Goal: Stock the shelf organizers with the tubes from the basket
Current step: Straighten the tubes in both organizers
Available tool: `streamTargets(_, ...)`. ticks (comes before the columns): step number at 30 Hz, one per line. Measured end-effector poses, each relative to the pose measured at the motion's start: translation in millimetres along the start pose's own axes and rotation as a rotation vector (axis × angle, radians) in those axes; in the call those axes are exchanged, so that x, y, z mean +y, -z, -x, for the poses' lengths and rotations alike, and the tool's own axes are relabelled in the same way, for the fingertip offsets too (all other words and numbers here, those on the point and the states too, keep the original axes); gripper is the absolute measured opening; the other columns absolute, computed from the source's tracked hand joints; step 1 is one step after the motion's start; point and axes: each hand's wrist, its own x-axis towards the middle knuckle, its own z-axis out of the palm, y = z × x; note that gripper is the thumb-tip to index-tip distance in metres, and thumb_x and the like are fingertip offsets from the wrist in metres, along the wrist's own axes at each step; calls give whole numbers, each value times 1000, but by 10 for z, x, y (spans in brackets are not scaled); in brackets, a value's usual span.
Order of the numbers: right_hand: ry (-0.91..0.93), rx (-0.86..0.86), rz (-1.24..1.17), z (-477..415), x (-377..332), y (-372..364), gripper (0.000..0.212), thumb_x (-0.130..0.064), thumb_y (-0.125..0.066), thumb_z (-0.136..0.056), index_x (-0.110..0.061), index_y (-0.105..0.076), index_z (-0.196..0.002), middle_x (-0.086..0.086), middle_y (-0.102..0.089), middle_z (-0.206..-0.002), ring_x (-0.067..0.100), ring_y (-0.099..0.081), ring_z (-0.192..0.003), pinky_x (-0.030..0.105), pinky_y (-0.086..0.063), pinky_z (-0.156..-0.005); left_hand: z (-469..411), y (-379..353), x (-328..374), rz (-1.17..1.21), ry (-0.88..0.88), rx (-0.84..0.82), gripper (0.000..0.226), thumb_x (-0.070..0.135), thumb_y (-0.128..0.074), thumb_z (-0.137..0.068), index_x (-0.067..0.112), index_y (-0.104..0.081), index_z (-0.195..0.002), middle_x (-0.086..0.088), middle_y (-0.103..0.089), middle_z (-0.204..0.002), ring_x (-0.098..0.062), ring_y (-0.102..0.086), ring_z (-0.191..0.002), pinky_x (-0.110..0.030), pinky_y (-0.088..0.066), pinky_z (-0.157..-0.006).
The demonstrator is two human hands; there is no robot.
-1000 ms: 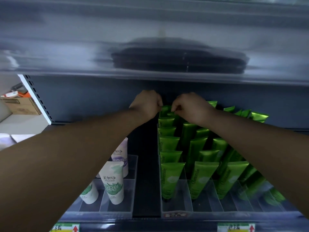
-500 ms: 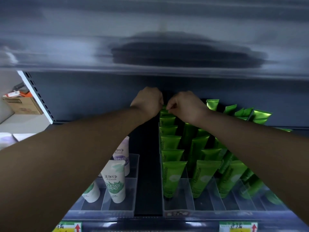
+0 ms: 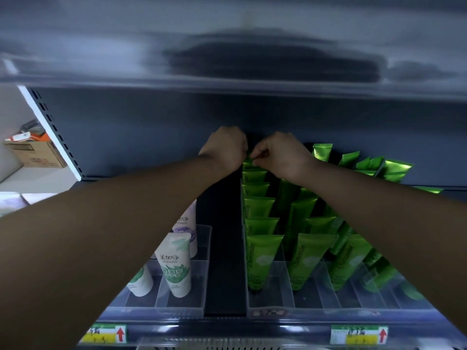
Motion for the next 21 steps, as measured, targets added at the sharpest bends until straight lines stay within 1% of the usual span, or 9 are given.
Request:
streamTargets(4,0,32,-2,49,6,53,18,-9,-69,-81,-8,-72,-99,6,-71,-99,8,-57,-83,9,-33,-68,26,-16,-19,-32,-16,4,25,5,-51,-85,10,-71,-100,-13,-69,-105,-30,-63,-99,-35,-51,-85)
streamTargets(8,-10,62,36,106,54,164,20,-9,-68,-82,-9,-72,-101,8,-71,-100,18,-63,-92,11,-33,-69,51,-5,-10,-94,-48,-10,28,1,-47,-83,8,-67,-102,-16,-66,-109,-35,-61,-100,-36,-50,-85)
streamTargets(9,-18,67,45,122,81,203,20,-9,-67,-82,-9,-71,-102,7,-71,-100,19,-63,-94,11,-33,-70,58,7,2,-103,-57,-10,31,-1,-46,-82,9,-66,-105,-17,-65,-111,-35,-60,-102,-36,-49,-85)
streamTargets(12,-55,88,58,166,190,328,21,-9,-67,-82,-10,-71,-103,8,-71,-101,20,-63,-96,13,-35,-72,54,40,85,-81,-68,5,46,-5,-45,-82,12,-58,-123,-17,-61,-121,-34,-57,-110,-37,-47,-93)
streamTargets(15,-104,110,95,223,308,430,22,-9,-66,-83,-12,-70,-104,9,-69,-104,22,-62,-100,19,-38,-82,35,30,237,-35,-90,25,45,-1,-44,-86,13,-54,-128,-16,-59,-125,-32,-56,-113,-34,-46,-95)
streamTargets(17,-114,114,104,269,368,471,21,-8,-65,-82,-11,-70,-103,10,-70,-103,22,-63,-100,17,-38,-82,31,-5,346,6,-103,27,42,4,-44,-88,15,-54,-128,-15,-58,-127,-31,-56,-114,-32,-46,-95)
streamTargets(21,-114,80,111,366,455,509,22,-6,-65,-83,-8,-70,-104,10,-70,-105,21,-64,-99,16,-38,-80,10,-106,518,42,-167,8,37,12,-45,-92,13,-54,-128,-13,-58,-128,-29,-56,-114,-35,-46,-95)
